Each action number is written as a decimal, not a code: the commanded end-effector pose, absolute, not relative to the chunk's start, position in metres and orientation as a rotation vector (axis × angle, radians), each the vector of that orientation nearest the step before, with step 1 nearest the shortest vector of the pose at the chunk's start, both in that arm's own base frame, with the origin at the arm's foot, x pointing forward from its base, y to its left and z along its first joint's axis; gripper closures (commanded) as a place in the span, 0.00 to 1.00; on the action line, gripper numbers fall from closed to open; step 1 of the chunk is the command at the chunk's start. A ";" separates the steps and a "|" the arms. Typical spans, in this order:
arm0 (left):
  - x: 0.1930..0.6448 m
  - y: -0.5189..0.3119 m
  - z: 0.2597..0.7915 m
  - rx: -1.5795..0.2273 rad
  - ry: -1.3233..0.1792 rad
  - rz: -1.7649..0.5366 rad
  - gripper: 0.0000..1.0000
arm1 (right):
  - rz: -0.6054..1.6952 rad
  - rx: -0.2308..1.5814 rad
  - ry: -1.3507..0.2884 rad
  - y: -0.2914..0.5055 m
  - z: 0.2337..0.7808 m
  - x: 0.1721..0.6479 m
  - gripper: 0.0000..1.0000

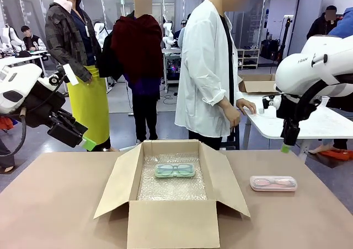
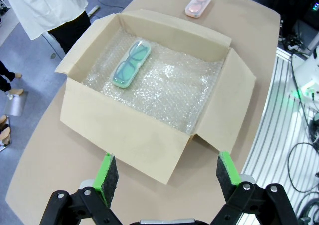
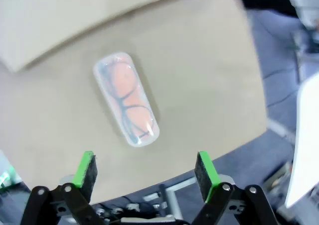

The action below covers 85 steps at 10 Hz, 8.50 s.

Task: Pack the glasses set securely to prepare it for shipping.
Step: Put the Glasses case from the right side of the table into the Package Box, then position the Package Box on the left side of the table.

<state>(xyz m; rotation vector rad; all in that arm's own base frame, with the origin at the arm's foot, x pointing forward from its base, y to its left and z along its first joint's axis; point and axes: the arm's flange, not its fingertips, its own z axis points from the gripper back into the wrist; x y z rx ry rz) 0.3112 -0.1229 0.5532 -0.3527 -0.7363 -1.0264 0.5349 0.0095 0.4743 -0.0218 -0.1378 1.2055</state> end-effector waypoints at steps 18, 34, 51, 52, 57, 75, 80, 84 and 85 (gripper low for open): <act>0.311 -0.121 0.553 -0.371 -0.739 -1.035 0.00 | 1.570 0.051 -0.108 0.006 0.326 0.563 0.00; 0.311 -0.121 0.553 -0.371 -0.739 -1.035 0.00 | 1.527 0.028 -0.093 0.041 0.409 0.549 0.52; 0.311 -0.121 0.553 -0.371 -0.739 -1.035 0.00 | 1.543 0.040 -0.043 0.367 0.421 0.537 0.52; 0.311 -0.121 0.553 -0.371 -0.739 -1.035 0.00 | 1.553 0.046 -0.039 0.370 0.408 0.536 0.52; 0.311 -0.121 0.553 -0.371 -0.739 -1.035 0.00 | 1.608 0.101 -0.062 0.363 0.350 0.534 0.52; 0.311 -0.121 0.553 -0.371 -0.739 -1.035 0.00 | 1.589 0.107 -0.041 0.364 0.340 0.540 0.00; 0.311 -0.121 0.553 -0.371 -0.739 -1.035 0.00 | 1.589 0.107 -0.041 0.364 0.340 0.540 0.00; 0.311 -0.121 0.553 -0.371 -0.739 -1.035 0.00 | 1.622 0.109 -0.106 0.353 0.370 0.527 0.00; 0.311 -0.121 0.553 -0.371 -0.739 -1.035 0.00 | 1.576 0.056 -0.198 0.340 0.407 0.513 0.00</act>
